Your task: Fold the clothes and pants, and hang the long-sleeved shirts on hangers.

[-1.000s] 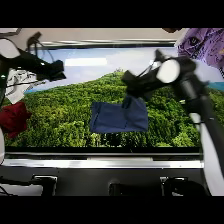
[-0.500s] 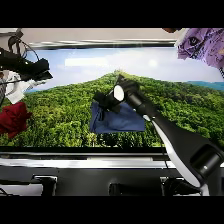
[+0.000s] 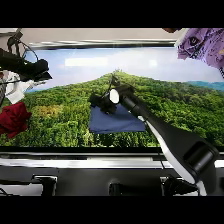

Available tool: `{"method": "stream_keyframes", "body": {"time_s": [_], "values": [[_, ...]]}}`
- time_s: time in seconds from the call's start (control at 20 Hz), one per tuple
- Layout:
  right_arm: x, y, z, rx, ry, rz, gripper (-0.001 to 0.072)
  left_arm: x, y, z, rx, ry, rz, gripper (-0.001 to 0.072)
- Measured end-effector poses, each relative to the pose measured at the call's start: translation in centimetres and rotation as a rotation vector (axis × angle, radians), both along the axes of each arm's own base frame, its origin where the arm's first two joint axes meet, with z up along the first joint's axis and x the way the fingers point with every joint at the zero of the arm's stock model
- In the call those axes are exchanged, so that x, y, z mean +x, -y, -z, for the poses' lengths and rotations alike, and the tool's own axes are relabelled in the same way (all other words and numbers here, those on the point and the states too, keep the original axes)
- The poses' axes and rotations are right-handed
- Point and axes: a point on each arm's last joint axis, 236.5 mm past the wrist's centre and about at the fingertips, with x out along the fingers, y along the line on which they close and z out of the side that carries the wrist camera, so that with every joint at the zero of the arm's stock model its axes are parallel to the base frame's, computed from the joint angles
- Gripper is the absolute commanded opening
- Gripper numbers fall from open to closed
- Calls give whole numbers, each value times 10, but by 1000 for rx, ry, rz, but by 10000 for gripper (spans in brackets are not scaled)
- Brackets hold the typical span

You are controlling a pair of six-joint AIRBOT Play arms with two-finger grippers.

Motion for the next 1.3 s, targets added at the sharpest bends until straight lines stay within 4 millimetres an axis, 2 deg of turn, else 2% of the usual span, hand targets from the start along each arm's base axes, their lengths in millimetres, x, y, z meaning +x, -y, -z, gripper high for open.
{"method": "stream_keyframes", "body": {"time_s": [0.05,0.15,0.3,0.35,0.45,0.6,0.7,0.8,0.9,1.05,1.15,1.25,1.3], "values": [[6,17,-9,-15,15,-3,561,0,0,0,0,-1,0,20],[24,66,-32,-50,54,3,568,-1,0,0,0,-2,1,20],[49,169,-64,-105,108,31,575,-1,0,0,0,-1,0,20],[50,203,-66,-114,101,31,575,-1,0,-1,0,0,0,20],[43,262,-57,-80,59,21,574,-1,0,-1,0,0,0,20],[25,310,-27,33,10,25,574,-1,2,-2,-8,1,4,21],[9,322,5,90,-34,14,572,-2,5,-3,-19,1,8,21],[-5,318,37,152,-77,-8,539,-2,6,-4,-26,1,10,20],[-13,310,63,206,-101,-21,537,-2,7,-4,-30,1,11,21],[-14,295,91,258,-113,-36,533,-2,9,-5,-40,1,13,21],[-13,285,105,279,-117,-40,473,-2,10,-5,-45,1,14,21],[-10,277,115,294,-117,-37,467,-2,11,-5,-48,1,15,21],[-8,272,117,307,-113,-36,437,-2,11,-6,-49,1,15,21]]}}
